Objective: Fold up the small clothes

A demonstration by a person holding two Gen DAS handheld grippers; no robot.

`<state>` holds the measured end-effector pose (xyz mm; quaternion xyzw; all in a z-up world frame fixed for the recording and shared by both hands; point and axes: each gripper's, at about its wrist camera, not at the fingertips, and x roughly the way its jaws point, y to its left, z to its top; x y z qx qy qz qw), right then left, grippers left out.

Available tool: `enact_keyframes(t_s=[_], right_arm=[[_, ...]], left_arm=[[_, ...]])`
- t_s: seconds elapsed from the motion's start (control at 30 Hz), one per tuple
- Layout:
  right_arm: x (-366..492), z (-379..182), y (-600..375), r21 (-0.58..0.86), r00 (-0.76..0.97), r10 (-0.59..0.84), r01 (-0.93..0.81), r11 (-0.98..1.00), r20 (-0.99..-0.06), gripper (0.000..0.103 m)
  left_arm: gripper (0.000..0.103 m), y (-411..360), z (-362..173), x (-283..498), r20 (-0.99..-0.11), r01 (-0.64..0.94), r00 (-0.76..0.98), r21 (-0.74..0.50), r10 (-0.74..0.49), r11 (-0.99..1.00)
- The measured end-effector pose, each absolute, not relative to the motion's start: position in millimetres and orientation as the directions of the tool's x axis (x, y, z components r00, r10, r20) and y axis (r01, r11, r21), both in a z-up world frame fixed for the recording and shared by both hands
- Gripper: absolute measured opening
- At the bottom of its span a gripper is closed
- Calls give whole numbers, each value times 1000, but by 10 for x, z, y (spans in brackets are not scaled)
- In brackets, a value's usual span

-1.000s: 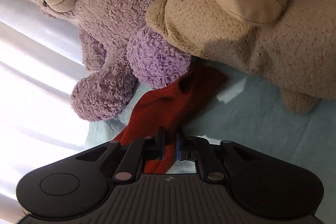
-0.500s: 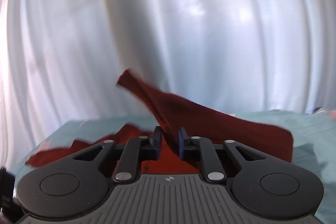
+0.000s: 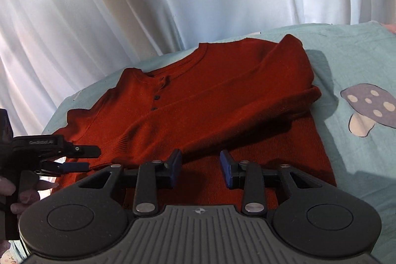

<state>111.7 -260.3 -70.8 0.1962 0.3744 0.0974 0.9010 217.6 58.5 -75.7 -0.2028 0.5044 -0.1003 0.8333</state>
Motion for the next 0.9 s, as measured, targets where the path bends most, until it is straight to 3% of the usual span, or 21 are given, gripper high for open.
enact_keyframes(t_s=[0.03,0.2,0.37,0.43,0.53,0.7,0.83,0.9], right_arm=[[1099,-712,-2622,432,700,324,-25,902,-636,34],[1169,-669,-2636,420,701,331,-50,906,-631,34],[1344,-661,-2603,394,718,309,-52,918,-624,34],[1399,-678,-2611,390,725,296,-41,920,-622,34],[1501,-720,-2636,347,722,242,-2,938,-648,34],[1630,-674,-2796,352,737,212,37,935,-642,34],[1759,-632,-2835,307,756,148,74,949,-638,37],[1851,-639,-2822,281,752,129,78,957,-647,40]], left_arm=[[69,599,-818,2240,-805,-50,461,-444,-373,895],[65,730,-865,2360,-759,-107,491,-540,-428,835],[38,645,-971,2402,-767,-128,460,-556,-447,821],[6,646,-1024,2442,-775,-140,435,-561,-458,816],[5,654,-993,2473,-765,-147,449,-573,-462,807],[5,827,-489,2553,-706,-45,567,-541,-425,840],[5,1139,-310,2637,-711,-103,662,-399,-237,911],[5,1270,-422,2686,-721,-135,650,-423,-242,896]])
